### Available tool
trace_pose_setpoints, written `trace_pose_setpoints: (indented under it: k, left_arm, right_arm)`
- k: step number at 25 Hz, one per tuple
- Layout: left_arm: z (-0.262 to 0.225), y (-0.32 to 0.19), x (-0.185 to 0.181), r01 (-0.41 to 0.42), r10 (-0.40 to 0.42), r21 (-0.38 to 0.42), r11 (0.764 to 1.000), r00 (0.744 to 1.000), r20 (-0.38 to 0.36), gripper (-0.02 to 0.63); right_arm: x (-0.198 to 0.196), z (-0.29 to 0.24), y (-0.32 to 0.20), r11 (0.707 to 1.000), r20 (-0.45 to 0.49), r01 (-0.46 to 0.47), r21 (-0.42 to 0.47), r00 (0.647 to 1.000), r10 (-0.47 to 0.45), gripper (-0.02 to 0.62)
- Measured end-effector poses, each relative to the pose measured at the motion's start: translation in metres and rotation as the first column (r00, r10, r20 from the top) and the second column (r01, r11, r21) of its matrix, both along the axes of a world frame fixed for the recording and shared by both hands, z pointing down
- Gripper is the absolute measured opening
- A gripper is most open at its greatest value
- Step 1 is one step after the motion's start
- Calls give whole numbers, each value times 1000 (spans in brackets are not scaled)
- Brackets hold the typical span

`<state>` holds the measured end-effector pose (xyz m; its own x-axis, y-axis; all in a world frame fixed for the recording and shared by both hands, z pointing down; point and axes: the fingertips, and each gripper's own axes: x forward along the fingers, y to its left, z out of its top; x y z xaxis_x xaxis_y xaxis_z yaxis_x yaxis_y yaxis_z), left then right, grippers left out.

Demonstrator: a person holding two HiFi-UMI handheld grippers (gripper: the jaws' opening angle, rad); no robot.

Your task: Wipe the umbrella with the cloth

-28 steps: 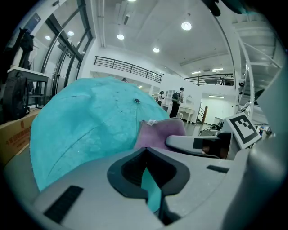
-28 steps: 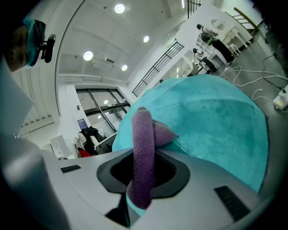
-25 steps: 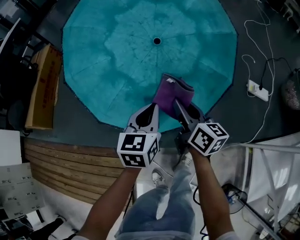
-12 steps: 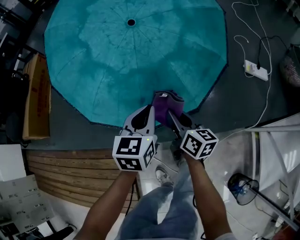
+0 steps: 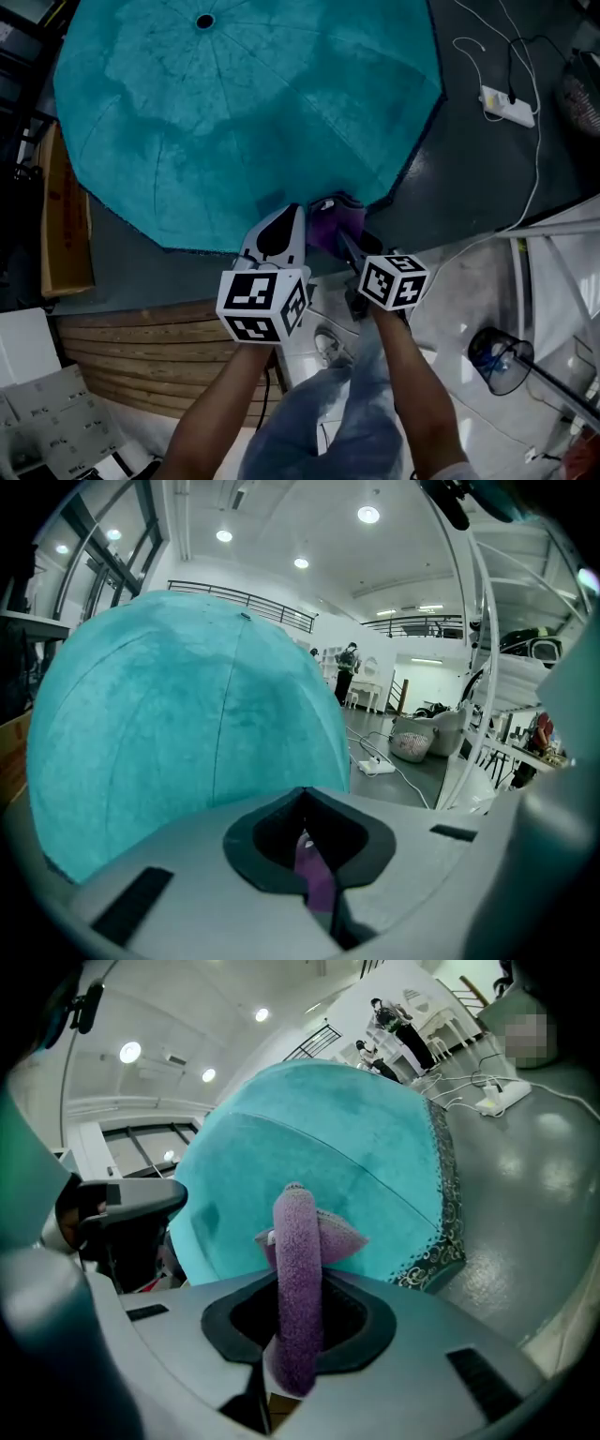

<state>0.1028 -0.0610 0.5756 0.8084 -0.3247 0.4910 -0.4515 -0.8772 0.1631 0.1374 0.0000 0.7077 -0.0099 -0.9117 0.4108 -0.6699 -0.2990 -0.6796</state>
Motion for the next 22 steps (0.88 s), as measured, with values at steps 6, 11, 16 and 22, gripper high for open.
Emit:
trace_pose_setpoints:
  k: [6, 11, 16, 22]
  left_arm:
    - [12, 5, 6, -20, 20, -4, 1000, 999, 24, 5]
    - [6, 10, 13, -23, 24, -12, 1000, 999, 26, 5]
    - [-14, 8, 18, 0, 0, -20, 1000, 1000, 16, 6]
    - [-61, -12, 28, 33, -33, 6, 999, 999, -10, 5]
  right_arm:
    - [17, 23, 14, 995, -22, -11, -100, 1000, 9, 78]
    - [26, 9, 28, 992, -45, 2, -128, 999, -8, 78]
    - [24, -51, 27, 996, -75, 66, -52, 995, -70, 78]
    - [37, -165, -5, 983, -135, 156, 101, 981, -142, 78]
